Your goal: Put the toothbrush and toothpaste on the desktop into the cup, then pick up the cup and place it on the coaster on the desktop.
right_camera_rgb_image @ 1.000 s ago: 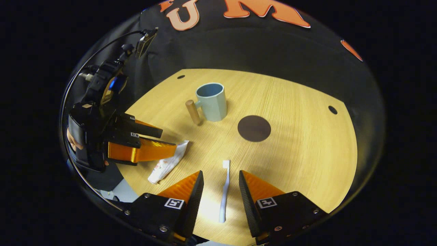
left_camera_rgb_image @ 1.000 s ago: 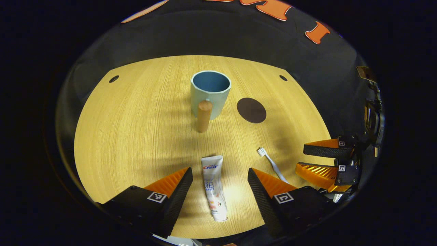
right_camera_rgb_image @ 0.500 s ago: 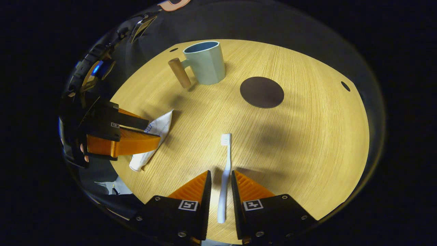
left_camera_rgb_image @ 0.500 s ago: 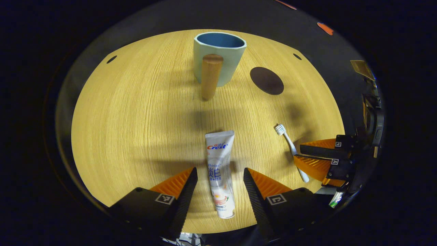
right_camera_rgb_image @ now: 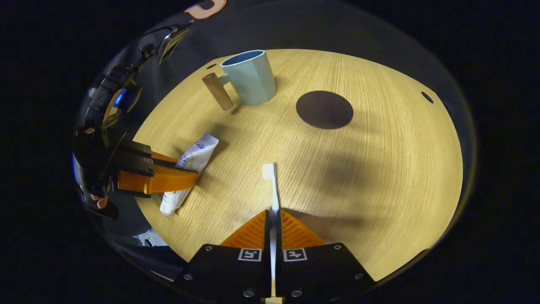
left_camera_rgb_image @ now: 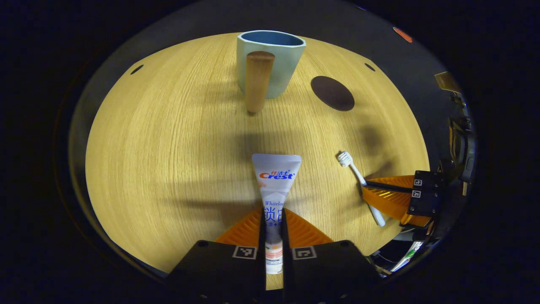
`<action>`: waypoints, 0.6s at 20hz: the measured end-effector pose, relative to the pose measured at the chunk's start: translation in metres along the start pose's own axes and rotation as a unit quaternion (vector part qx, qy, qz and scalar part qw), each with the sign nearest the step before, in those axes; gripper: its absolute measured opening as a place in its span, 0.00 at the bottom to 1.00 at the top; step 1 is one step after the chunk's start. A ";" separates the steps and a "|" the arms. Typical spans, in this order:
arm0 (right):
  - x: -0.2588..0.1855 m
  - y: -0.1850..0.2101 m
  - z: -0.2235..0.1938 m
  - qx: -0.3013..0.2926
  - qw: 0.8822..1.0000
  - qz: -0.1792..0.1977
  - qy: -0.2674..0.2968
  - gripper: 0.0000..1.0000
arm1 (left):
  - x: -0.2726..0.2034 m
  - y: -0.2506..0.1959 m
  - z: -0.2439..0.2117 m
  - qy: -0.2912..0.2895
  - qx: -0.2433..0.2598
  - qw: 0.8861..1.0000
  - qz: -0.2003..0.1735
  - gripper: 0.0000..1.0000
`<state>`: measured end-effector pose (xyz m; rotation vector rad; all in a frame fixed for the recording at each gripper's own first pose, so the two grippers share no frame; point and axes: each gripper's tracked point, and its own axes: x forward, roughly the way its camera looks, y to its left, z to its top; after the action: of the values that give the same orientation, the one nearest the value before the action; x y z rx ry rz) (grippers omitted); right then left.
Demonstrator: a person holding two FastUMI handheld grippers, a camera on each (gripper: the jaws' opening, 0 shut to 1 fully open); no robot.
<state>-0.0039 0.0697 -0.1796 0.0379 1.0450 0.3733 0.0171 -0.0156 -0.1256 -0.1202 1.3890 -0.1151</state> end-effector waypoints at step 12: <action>-0.026 0.000 0.025 0.007 0.996 0.008 -0.088 0.05 | -0.009 0.002 0.024 -0.128 0.055 0.990 -0.009 0.13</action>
<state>0.0058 0.0650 -0.1450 0.0903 0.8733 0.3696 0.0391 -0.0114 -0.1132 -0.0540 1.1223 -0.1848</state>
